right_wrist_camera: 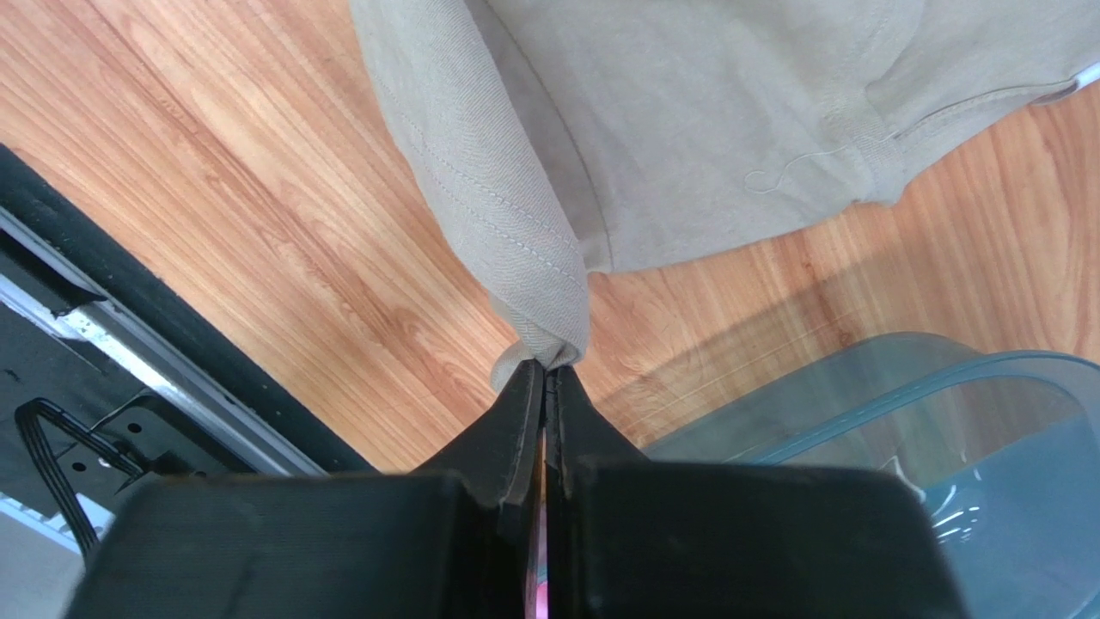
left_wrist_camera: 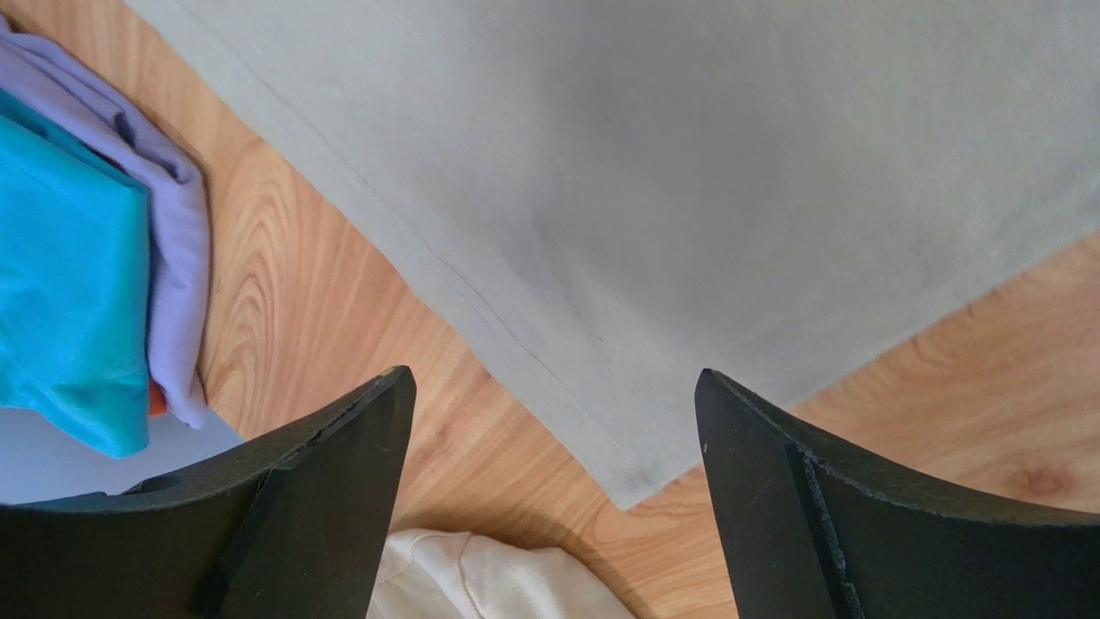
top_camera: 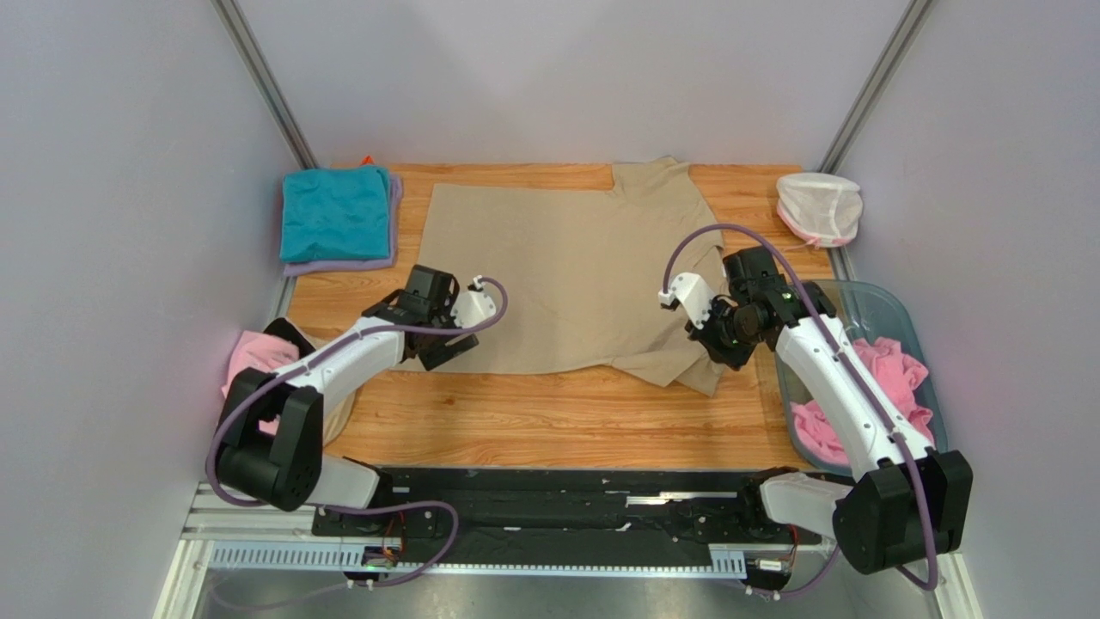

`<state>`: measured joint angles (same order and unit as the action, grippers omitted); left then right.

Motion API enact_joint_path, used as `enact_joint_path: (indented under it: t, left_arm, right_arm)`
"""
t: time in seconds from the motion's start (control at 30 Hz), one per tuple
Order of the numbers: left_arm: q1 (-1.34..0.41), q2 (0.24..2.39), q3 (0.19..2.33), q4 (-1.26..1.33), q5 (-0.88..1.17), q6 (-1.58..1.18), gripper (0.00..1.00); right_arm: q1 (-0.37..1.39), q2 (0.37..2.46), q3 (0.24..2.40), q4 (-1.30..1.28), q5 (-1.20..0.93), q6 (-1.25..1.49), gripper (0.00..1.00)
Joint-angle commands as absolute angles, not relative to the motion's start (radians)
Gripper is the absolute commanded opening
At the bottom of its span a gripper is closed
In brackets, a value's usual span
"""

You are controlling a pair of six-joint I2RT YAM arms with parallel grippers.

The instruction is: Fold and stack the t-shirts

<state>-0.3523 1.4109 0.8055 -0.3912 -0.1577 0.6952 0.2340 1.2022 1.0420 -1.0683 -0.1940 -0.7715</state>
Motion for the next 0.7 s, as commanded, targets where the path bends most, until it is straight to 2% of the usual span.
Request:
enact_joint_path:
  t: [0.0, 0.27, 0.67]
  left_arm:
    - [-0.353, 1.293, 0.704, -0.318, -0.141, 0.846, 0.88]
    - [-0.227, 1.2, 0.706, -0.471, 0.023, 0.954, 0.86]
    - [-0.173, 1.192, 0.677, -0.534, 0.046, 1.069, 0.85]
  right_arm:
    - [0.241, 1.169, 1.02, -1.088, -0.193, -0.738, 0.0]
    - [0.242, 1.144, 0.979, -1.072, -0.183, -0.733, 0.0]
    - [0.307, 1.092, 0.933, -1.095, -0.216, -0.686, 0.0]
